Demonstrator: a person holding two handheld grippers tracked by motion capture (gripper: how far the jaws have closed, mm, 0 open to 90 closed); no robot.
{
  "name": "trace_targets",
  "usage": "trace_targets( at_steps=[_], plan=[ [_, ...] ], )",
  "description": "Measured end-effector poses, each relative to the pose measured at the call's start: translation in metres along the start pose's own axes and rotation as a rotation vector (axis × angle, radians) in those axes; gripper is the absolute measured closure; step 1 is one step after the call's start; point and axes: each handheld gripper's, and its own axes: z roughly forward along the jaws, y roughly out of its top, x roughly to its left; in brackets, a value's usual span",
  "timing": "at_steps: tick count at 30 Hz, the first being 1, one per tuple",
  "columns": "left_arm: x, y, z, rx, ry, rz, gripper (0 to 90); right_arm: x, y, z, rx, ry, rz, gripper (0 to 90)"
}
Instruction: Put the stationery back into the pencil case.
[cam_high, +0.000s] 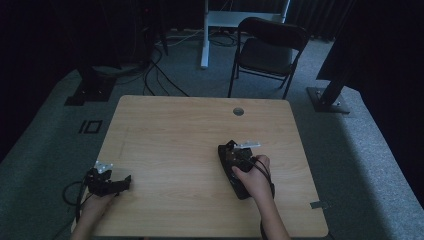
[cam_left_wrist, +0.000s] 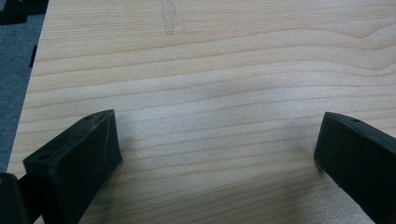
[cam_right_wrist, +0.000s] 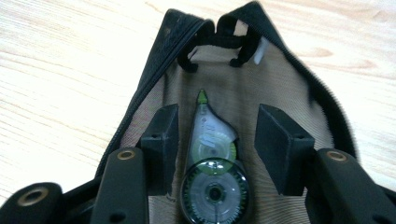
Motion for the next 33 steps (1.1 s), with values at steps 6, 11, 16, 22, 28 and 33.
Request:
trace_targets(
  at_steps=[6, 11, 16, 22, 28, 33],
  plan=[
    [0.000, 0.000, 0.000, 0.000, 0.000, 0.000, 0.5, -0.001, 0.003, -0.013, -0.028, 0.018, -0.016, 56.8],
    [0.000, 0.000, 0.000, 0.000, 0.000, 0.000, 0.5, -0.001, 0.005, -0.023, -0.055, 0.024, -0.019, 59.0],
    [0.000, 0.000, 0.000, 0.000, 0.000, 0.000, 0.5, -0.005, 0.008, -0.040, -0.103, 0.033, -0.022, 60.8],
    [0.000, 0.000, 0.000, 0.000, 0.000, -0.001, 0.5, -0.012, 0.009, -0.055, -0.148, 0.039, -0.013, 61.0],
    [0.000, 0.000, 0.000, 0.000, 0.000, 0.000, 0.5, -0.021, 0.004, -0.067, -0.196, 0.023, -0.011, 60.9],
    [0.000, 0.000, 0.000, 0.000, 0.000, 0.000, 0.5, -0.032, -0.001, -0.072, -0.217, 0.006, 0.001, 60.5]
  ],
)
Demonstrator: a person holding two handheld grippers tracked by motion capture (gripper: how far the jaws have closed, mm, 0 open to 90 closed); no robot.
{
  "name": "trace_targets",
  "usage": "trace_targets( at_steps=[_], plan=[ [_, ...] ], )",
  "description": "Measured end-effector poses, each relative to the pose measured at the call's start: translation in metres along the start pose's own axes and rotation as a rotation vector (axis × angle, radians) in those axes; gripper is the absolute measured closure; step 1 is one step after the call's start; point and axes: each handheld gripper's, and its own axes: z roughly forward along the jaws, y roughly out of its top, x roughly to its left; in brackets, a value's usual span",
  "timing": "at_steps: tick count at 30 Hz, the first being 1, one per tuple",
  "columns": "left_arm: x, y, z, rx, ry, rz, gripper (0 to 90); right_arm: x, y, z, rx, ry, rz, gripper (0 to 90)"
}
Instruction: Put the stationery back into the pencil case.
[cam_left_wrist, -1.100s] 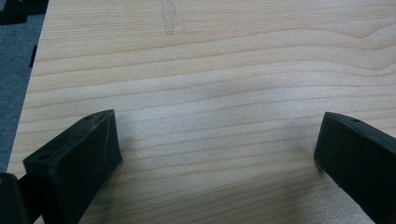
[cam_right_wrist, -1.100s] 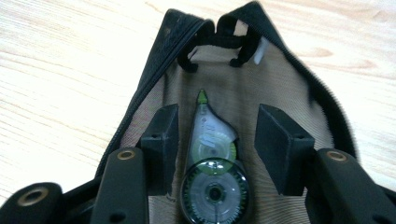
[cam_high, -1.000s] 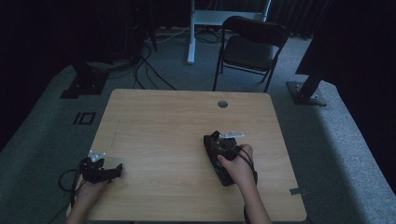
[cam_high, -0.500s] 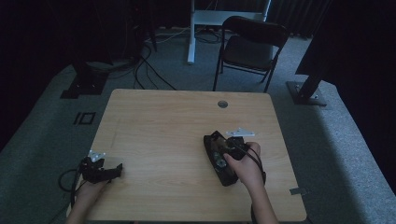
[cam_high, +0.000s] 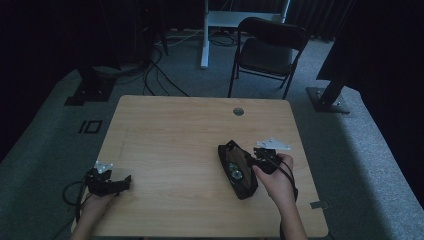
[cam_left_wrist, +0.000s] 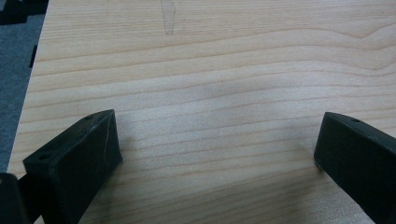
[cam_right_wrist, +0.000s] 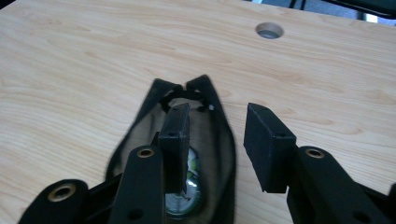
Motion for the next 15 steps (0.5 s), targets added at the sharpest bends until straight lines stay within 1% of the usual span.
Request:
trace_targets(
  at_steps=[3, 7, 11, 15],
  plan=[
    [0.000, 0.000, 0.000, 0.000, 0.000, 0.000, 0.5, -0.009, -0.004, -0.003, -0.014, -0.019, 0.012, 60.5],
    [0.000, 0.000, 0.000, 0.000, 0.000, 0.000, 0.5, -0.023, -0.010, -0.005, -0.040, -0.025, 0.025, 59.6],
    [0.000, 0.000, 0.000, 0.000, 0.000, 0.000, 0.5, -0.035, -0.019, -0.005, -0.047, -0.041, 0.039, 59.2],
    [0.000, 0.000, 0.000, 0.000, 0.000, 0.000, 0.5, -0.046, -0.030, -0.004, -0.041, -0.056, 0.057, 57.8]
  ],
)
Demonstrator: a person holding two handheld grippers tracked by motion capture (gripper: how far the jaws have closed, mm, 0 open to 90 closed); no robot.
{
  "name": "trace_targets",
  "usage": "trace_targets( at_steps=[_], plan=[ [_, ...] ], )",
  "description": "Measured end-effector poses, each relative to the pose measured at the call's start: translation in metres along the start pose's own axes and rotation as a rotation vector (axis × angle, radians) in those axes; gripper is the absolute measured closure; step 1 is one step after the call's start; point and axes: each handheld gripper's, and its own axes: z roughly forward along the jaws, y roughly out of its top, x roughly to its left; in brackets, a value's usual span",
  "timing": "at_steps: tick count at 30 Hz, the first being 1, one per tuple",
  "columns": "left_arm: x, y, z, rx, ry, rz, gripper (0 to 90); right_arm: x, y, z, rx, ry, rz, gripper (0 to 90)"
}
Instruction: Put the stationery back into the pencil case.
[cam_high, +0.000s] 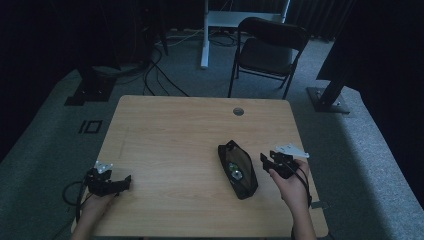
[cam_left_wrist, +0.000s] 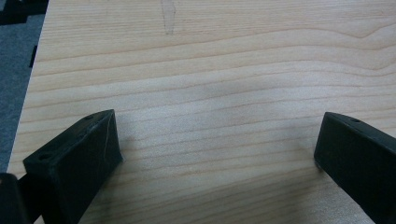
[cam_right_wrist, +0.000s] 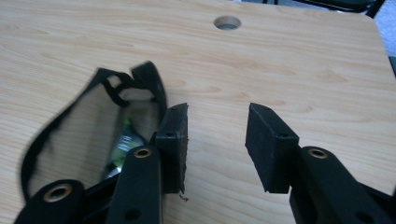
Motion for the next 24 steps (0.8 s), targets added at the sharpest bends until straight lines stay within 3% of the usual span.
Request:
trace_targets(
  at_steps=[10, 16, 20, 24],
  plan=[
    [0.000, 0.000, 0.000, 0.002, 0.000, 0.002, 0.5, -0.022, -0.028, 0.005, 0.007, -0.030, 0.036, 50.5],
    [0.000, 0.000, 0.000, 0.001, 0.000, 0.002, 0.5, -0.033, -0.044, 0.007, 0.015, -0.067, 0.077, 35.6],
    [0.000, 0.000, 0.000, 0.002, 0.000, 0.003, 0.5, -0.037, -0.053, 0.011, 0.043, -0.044, 0.080, 28.0],
    [0.000, 0.000, 0.000, 0.002, 0.000, 0.002, 0.5, -0.038, -0.062, 0.016, 0.056, -0.051, 0.008, 21.8]
  ],
)
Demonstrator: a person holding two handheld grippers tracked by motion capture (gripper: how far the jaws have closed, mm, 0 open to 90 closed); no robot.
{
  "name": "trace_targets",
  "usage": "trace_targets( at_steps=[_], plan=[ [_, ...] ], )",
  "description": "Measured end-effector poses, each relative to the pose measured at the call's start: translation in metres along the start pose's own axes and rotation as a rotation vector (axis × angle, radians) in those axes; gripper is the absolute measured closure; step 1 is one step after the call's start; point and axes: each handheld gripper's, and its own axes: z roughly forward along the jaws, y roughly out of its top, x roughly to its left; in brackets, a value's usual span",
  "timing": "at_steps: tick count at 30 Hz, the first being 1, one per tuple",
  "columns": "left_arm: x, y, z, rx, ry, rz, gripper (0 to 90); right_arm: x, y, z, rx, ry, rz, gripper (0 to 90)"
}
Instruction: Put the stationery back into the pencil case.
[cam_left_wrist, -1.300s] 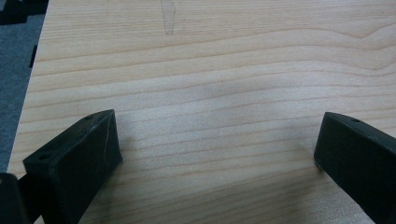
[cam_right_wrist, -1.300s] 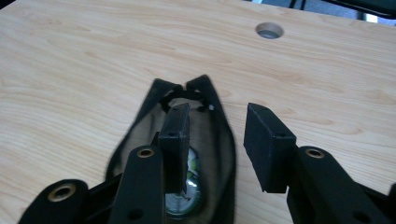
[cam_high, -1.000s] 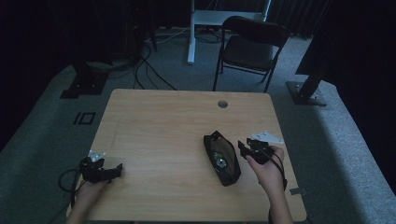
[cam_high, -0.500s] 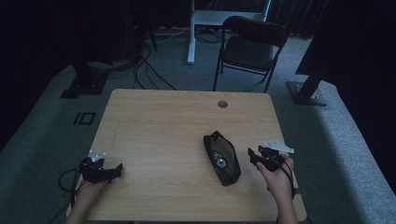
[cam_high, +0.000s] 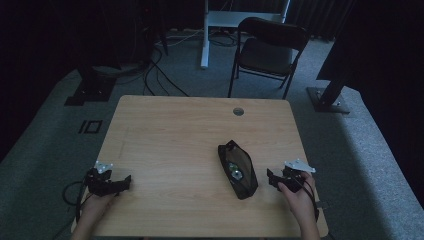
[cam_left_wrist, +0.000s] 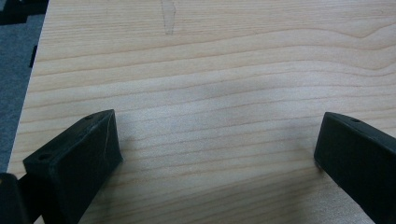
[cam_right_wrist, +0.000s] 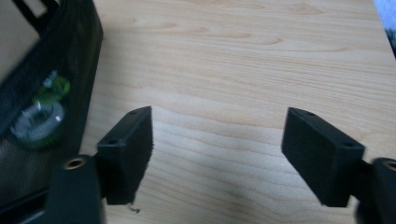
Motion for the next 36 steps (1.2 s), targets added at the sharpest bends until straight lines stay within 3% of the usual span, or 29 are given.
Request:
trace_targets(
  at_steps=[5, 9, 20, 32, 36],
  plan=[
    [0.000, 0.000, 0.000, 0.000, 0.000, 0.000, 0.5, -0.001, -0.008, 0.005, 0.017, 0.033, -0.018, 19.1],
    [0.000, 0.000, 0.000, 0.000, 0.000, 0.000, 0.5, -0.002, -0.018, 0.006, 0.029, 0.055, -0.079, 16.9],
    [0.000, 0.000, 0.000, 0.000, 0.000, 0.000, 0.5, -0.012, -0.038, 0.006, 0.087, 0.025, -0.112, 16.5],
    [0.000, 0.000, 0.000, 0.000, 0.000, 0.000, 0.5, -0.018, -0.045, 0.003, 0.083, 0.020, -0.033, 13.8],
    [0.000, 0.000, 0.000, 0.000, 0.000, 0.000, 0.5, -0.018, -0.045, 0.003, 0.084, 0.018, -0.034, 13.4]
  ],
)
